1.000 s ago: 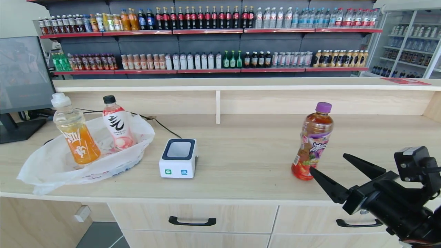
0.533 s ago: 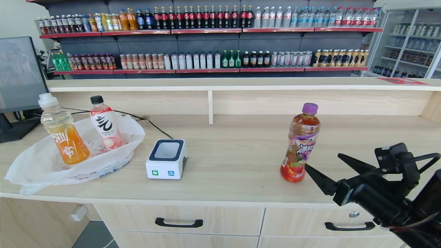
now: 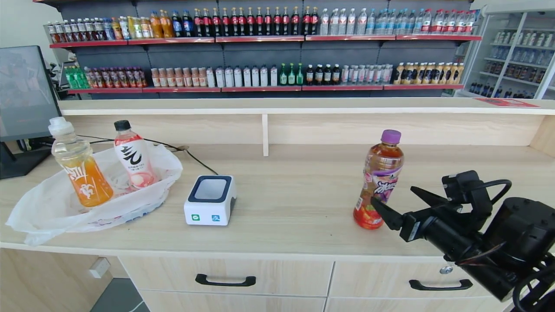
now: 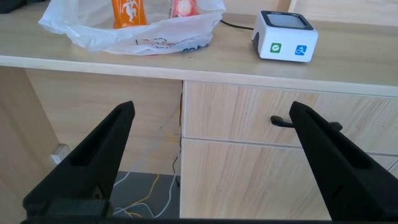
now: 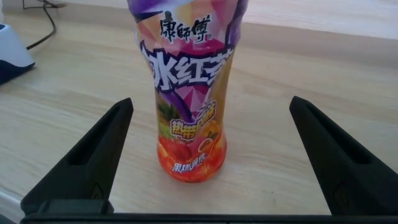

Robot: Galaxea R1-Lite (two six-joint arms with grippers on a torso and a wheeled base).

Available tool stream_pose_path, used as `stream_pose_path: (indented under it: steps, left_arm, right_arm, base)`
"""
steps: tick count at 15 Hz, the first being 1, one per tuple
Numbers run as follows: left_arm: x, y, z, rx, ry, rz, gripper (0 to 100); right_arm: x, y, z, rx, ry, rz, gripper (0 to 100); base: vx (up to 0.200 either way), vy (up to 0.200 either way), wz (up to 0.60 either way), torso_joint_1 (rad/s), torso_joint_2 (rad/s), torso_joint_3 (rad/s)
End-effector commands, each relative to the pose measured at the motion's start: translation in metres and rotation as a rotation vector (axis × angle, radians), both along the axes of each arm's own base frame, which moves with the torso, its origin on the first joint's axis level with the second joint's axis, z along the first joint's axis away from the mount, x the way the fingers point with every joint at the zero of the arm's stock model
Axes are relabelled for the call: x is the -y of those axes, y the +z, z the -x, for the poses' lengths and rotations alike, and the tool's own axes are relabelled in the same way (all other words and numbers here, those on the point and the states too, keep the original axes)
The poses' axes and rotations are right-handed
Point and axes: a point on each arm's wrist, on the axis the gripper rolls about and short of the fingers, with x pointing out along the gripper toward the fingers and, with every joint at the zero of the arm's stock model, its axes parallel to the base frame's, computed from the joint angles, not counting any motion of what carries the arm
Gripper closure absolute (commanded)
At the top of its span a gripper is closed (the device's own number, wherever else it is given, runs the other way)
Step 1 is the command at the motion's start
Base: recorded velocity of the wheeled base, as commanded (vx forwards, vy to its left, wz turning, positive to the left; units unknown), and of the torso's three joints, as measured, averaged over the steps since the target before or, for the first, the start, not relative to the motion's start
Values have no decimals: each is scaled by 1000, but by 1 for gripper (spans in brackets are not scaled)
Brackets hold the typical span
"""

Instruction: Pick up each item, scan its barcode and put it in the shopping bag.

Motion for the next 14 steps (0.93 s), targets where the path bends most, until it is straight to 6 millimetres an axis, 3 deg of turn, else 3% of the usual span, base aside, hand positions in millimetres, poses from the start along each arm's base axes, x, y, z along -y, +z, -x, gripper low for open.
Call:
stream_pose_path:
  steps: [1,14]
  left_arm:
    - [0,0,0,0,1,0,0]
    - [0,0,0,-1,0,0,0]
  right_arm:
    - [2,-3,-11,2,-22,2,0]
    - [-16,-8,-54,51,-17,5,0]
  base:
    - [0,0,0,0,0,0]
    - [0,0,0,0,0,0]
